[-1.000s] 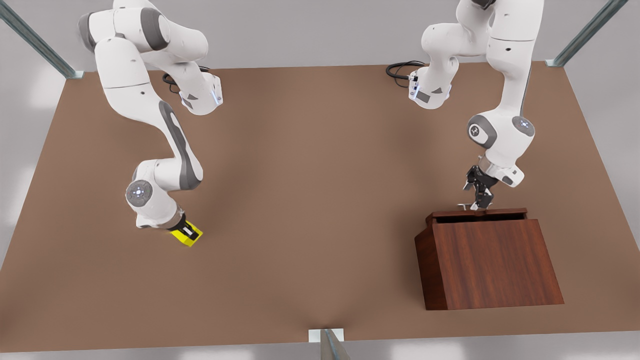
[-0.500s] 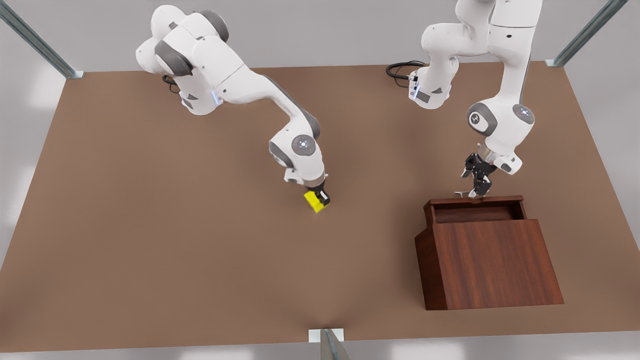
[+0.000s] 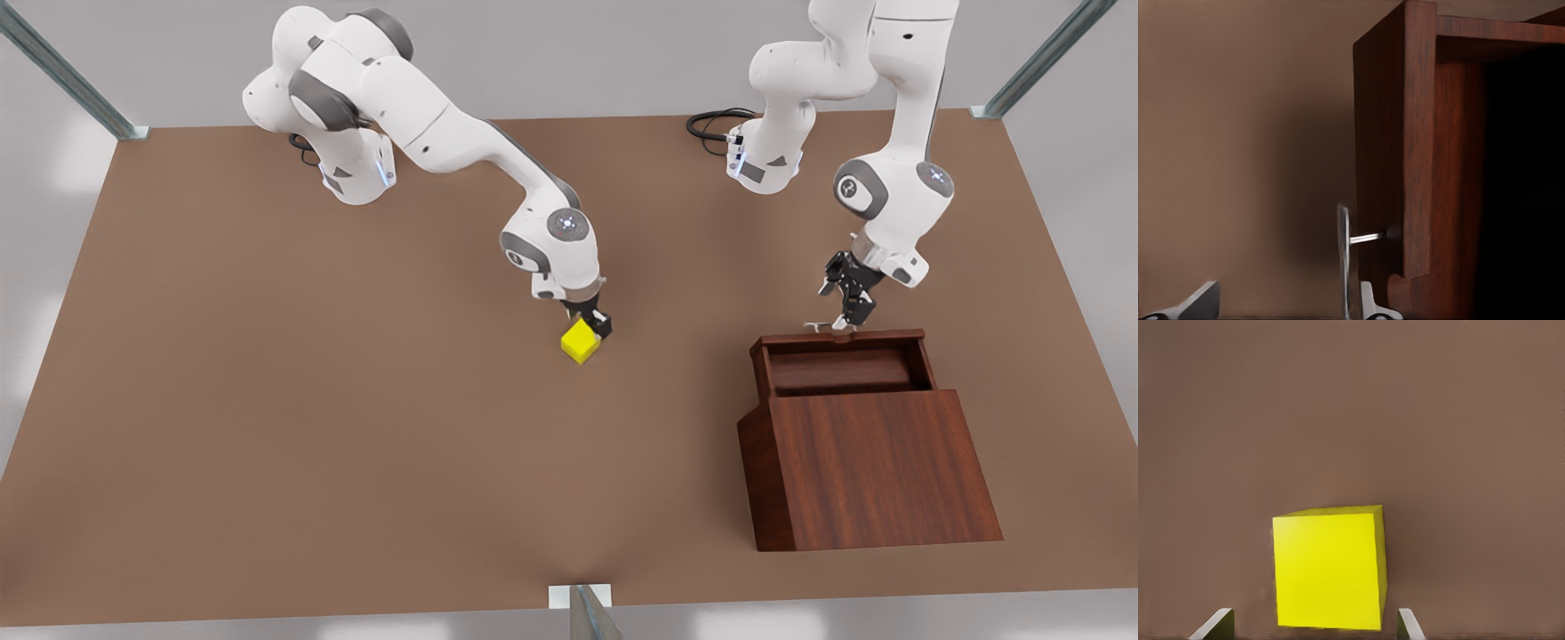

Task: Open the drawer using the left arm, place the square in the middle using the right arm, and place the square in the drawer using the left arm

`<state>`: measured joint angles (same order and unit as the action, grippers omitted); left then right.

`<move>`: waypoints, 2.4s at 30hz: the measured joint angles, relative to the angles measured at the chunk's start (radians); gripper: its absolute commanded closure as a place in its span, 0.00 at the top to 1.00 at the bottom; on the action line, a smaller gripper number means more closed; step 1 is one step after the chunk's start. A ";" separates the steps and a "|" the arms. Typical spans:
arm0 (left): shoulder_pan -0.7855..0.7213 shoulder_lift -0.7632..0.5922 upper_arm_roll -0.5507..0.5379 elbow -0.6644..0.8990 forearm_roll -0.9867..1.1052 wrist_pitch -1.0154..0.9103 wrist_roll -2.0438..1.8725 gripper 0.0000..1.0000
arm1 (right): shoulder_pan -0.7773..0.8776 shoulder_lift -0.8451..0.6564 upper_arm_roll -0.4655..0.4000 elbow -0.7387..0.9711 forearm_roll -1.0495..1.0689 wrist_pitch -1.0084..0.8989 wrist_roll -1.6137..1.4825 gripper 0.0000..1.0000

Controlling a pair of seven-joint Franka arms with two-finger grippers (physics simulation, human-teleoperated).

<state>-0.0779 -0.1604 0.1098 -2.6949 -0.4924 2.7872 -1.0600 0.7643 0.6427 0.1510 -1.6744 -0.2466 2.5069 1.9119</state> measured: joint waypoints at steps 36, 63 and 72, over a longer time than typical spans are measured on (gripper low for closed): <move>-0.620 0.825 -0.277 1.279 0.675 -0.839 0.860 1.00 | -0.732 -0.449 -0.179 0.234 0.187 -0.864 -1.958 1.00; -0.628 0.941 -0.269 1.236 0.754 -0.656 0.826 1.00 | -0.740 -0.448 -0.180 0.258 0.213 -0.856 -1.953 1.00; -0.629 0.987 -0.266 1.235 0.760 -0.604 0.827 1.00 | -0.740 -0.448 -0.180 0.258 0.213 -0.861 -1.953 1.00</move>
<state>-0.7072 0.8269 -0.1565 -1.4596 0.2672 2.1830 -0.2332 0.0245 0.1949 -0.0291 -1.4159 -0.0338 1.6460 -0.0414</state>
